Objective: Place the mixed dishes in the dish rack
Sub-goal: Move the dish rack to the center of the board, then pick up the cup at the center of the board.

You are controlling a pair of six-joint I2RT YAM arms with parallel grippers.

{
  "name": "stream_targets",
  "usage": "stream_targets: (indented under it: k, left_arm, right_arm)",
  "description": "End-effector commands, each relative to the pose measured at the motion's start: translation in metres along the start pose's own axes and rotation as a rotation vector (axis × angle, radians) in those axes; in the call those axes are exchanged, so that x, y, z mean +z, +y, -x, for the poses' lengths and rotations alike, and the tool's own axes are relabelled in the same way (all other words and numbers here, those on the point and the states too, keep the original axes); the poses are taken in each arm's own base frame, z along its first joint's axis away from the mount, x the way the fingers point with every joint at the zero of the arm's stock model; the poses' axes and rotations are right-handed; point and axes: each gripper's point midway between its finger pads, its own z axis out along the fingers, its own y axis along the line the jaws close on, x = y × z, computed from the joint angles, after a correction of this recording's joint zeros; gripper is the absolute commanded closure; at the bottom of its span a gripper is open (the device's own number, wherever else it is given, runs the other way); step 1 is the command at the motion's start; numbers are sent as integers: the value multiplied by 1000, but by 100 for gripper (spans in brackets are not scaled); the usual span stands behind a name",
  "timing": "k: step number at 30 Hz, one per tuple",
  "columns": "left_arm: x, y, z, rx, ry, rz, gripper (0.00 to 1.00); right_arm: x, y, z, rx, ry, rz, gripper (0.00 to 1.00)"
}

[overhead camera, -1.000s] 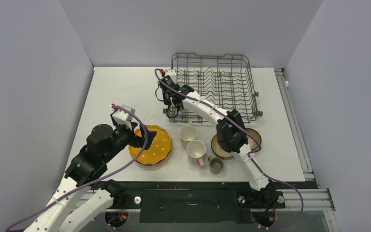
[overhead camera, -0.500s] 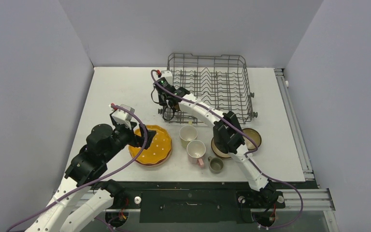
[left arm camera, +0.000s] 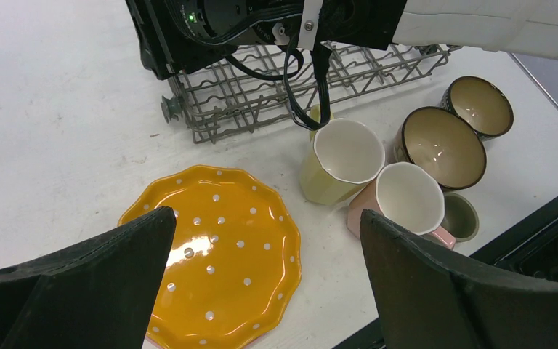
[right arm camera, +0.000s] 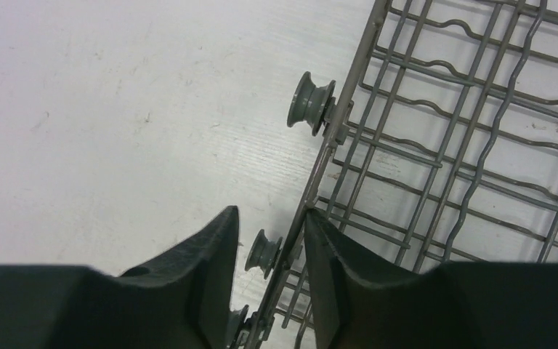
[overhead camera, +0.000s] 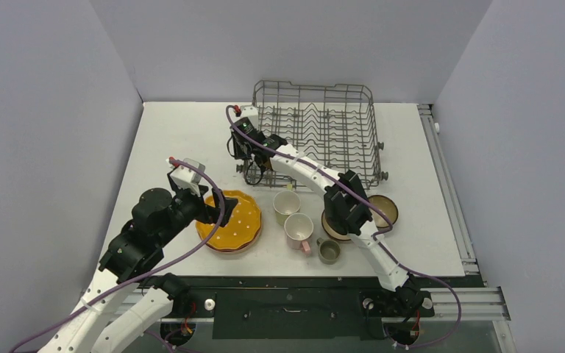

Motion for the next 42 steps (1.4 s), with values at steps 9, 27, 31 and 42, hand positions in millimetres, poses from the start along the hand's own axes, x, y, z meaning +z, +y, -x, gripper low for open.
stream_targets:
  k: [9, 27, 31, 42]
  left_arm:
    - [1, -5, 22, -5, -63, -18, 4]
    - [3, -9, 19, 4, -72, -36, 4]
    - [2, -13, 17, 0, -76, -53, 4]
    - [-3, -31, -11, -71, 25, -54, 4]
  right_arm:
    - [-86, 17, 109, 56, -270, 90, 48]
    - [-210, -59, 87, 46, -263, -20, 40]
    - [-244, -86, 64, 30, -244, -65, 39]
    - [-342, -151, 15, 76, -285, -110, 38]
